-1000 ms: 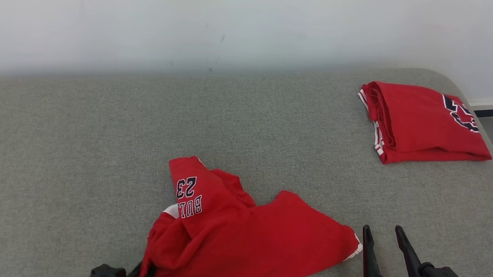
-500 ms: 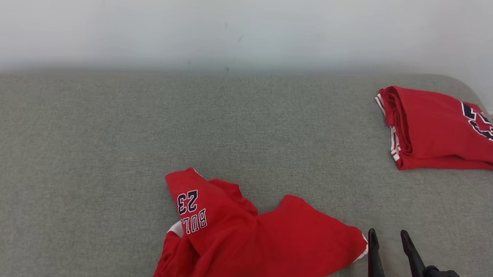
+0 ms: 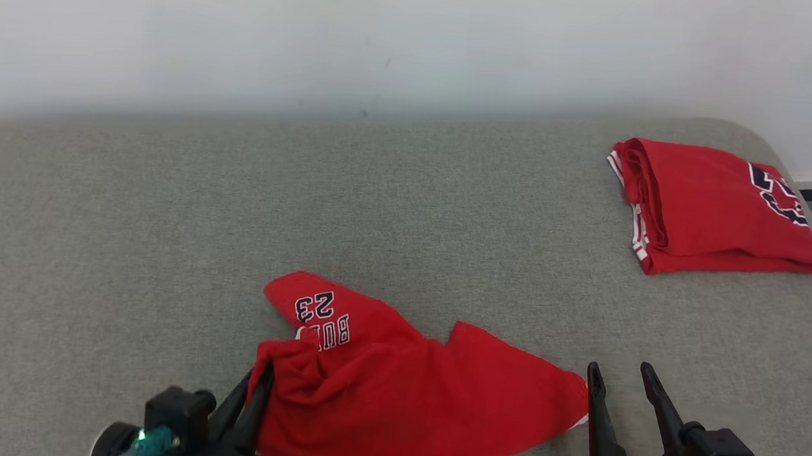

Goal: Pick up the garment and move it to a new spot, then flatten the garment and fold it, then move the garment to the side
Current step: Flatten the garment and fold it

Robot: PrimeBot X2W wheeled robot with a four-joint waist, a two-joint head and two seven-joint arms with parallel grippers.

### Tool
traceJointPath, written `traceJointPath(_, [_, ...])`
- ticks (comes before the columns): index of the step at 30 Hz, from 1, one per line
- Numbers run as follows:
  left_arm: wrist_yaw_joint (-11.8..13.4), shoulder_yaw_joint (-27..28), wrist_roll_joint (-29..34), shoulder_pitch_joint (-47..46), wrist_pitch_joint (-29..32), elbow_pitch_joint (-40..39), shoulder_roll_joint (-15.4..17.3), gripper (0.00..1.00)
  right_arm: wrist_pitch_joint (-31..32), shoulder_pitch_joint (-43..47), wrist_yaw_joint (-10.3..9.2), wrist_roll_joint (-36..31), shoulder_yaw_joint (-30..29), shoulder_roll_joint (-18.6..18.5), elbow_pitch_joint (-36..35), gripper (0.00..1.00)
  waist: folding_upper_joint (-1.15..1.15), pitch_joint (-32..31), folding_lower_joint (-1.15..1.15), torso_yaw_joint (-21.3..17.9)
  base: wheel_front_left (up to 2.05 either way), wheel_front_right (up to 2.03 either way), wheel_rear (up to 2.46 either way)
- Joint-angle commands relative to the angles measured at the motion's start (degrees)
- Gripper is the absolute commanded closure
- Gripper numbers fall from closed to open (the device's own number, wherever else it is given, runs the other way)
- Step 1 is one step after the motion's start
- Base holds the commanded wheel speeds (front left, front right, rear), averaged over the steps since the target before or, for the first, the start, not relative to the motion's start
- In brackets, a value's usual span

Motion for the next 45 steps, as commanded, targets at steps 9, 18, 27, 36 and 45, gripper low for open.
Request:
traceJointPath(9, [-2.38, 1.73, -2.31, -17.58, -1.79, 17.74, -0.36, 1.00, 0.01, -1.68, -0.18, -0.92, -0.35, 0.02, 0.43, 0.00, 0.00, 3.17, 0.00, -7.26, 0.00, 0.00, 0.00])
traceJointPath(18, [-1.46, 5.14, -2.74, -28.32, -4.93, 31.18, 0.48, 1.00, 0.01, -2.05, -0.17, -0.91, -0.71, 0.06, 0.85, 0.00, 0.00, 3.39, 0.00, -8.84, 0.00, 0.00, 0.00])
traceJointPath(27, [-2.32, 3.80, -0.53, -31.01, -5.57, 38.93, -0.77, 0.00, 0.01, -2.15, -0.18, -0.79, -0.58, 0.02, 1.24, 0.00, 0.00, 2.03, 0.00, -7.80, 0.00, 0.00, 0.00])
traceJointPath(36, [-0.93, 11.77, 3.36, -16.76, -5.52, 19.68, 0.72, 0.00, 0.01, 0.25, -0.17, -0.56, -1.06, 0.08, 1.45, 0.00, 0.00, 0.19, 0.00, -3.28, 0.00, 0.00, 0.00])
traceJointPath(45, [0.33, 21.16, 8.91, -1.67, -5.52, 1.78, -4.30, 0.00, 0.01, 0.72, -0.18, -0.82, -0.65, 0.04, 2.60, 0.00, 0.00, -1.08, 0.00, -1.06, 0.00, 0.00, 0.00])
